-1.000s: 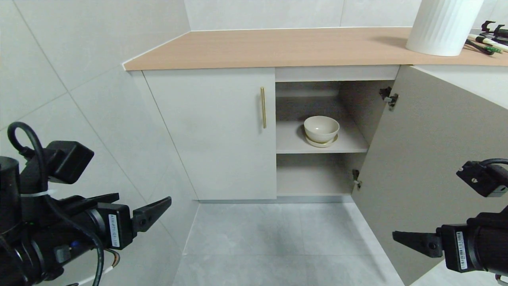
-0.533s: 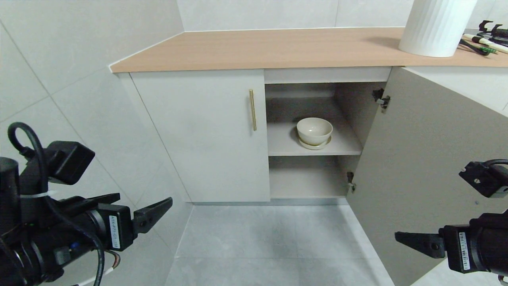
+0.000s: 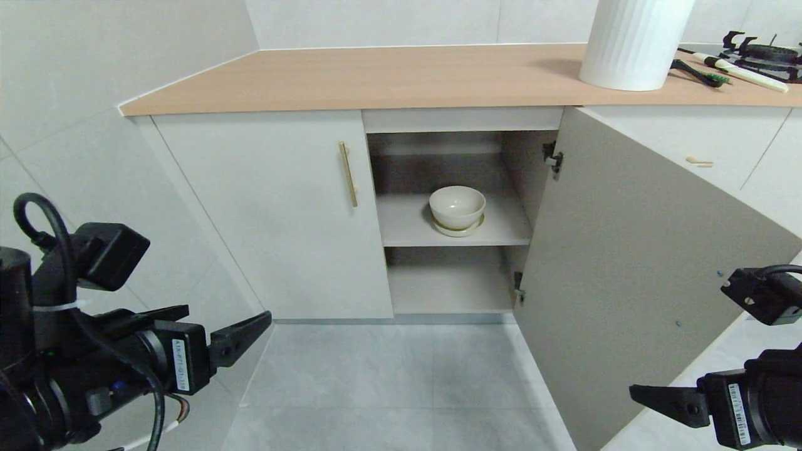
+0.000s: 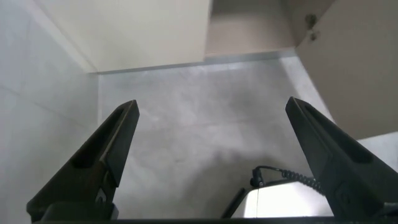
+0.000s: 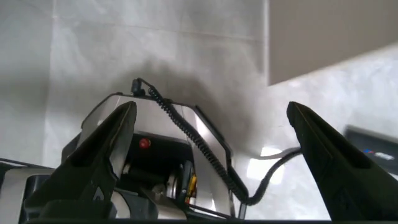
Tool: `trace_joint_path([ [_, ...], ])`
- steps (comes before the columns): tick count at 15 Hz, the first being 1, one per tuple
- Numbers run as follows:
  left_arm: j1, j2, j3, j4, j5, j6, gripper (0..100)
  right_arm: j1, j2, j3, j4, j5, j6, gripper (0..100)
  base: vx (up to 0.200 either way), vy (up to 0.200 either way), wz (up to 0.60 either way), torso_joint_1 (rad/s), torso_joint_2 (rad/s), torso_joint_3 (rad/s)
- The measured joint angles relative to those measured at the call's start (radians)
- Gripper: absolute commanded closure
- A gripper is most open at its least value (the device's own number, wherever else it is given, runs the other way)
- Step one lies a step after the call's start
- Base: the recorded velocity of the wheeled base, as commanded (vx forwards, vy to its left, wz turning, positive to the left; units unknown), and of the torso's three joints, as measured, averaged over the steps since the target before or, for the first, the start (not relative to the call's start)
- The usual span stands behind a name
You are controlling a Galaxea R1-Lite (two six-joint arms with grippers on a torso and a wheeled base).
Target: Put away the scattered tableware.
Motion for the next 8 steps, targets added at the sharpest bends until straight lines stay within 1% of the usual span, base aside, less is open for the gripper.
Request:
trace_joint_path([
  [3,0.0,0.0,0.003,-0.001,-0.002,0.0,0,-0.001,-0.026,-0.006,0.036,-0.006,-0.025,0,0.0,0.0,0.0,0.0,0.0,0.0],
  [5,0.001,0.0,0.006,0.0,-0.001,0.0,0,-0.009,-0.071,-0.043,0.116,-0.008,-0.047,0,0.0,0.0,0.0,0.0,0.0,0.0],
  [7,0.0,0.0,0.006,0.0,-0.001,0.0,0,-0.043,-0.114,-0.099,0.195,-0.01,-0.052,0,0.0,0.0,0.0,0.0,0.0,0.0],
  [8,0.0,0.0,0.006,-0.001,-0.001,0.0,0,-0.069,-0.127,-0.12,0.212,-0.011,-0.053,0,0.0,0.0,0.0,0.0,0.0,0.0],
])
